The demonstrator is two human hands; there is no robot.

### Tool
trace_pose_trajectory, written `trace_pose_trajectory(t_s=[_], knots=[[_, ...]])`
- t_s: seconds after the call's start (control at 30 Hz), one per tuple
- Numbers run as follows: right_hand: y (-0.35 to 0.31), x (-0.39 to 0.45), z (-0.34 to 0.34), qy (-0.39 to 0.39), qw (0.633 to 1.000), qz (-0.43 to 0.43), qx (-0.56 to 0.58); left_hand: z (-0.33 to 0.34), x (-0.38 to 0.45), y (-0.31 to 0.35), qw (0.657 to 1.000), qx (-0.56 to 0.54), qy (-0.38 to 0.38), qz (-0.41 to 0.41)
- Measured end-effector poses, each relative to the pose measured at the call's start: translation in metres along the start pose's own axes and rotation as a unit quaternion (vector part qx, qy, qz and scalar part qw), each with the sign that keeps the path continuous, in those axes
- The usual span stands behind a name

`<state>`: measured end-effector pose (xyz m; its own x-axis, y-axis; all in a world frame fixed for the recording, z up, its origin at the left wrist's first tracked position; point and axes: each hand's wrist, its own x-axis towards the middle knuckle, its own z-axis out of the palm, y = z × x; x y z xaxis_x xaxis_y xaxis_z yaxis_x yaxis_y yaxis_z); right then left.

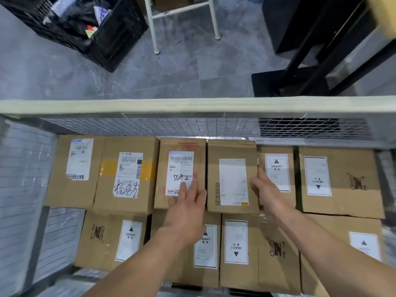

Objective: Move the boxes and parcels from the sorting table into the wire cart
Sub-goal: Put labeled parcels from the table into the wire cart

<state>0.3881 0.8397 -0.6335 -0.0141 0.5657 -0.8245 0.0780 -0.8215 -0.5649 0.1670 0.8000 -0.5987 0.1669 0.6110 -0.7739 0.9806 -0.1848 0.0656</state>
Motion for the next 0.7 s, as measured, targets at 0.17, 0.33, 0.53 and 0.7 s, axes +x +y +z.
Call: trace_pose_trajectory(t_s=[0.17, 0.33, 0.53, 0.7], knots=[[-0.013, -0.019, 0.000, -0.011, 0.999, -0.014, -0.051, -0.017, -0.008, 0.002, 1.000, -0.008, 0.000, 0.002], [-0.026, -0.062, 0.000, 0.037, 0.975, -0.079, -0.204, -0.052, -0.034, 0.010, 0.999, -0.010, 0.030, 0.011], [-0.051, -0.144, -0.012, 0.021, 0.938, -0.135, -0.318, -0.111, -0.091, 0.035, 0.992, 0.013, 0.119, 0.045], [-0.091, -0.221, -0.040, 0.081, 0.920, -0.150, -0.352, -0.172, -0.150, 0.063, 0.986, 0.024, 0.154, 0.061]])
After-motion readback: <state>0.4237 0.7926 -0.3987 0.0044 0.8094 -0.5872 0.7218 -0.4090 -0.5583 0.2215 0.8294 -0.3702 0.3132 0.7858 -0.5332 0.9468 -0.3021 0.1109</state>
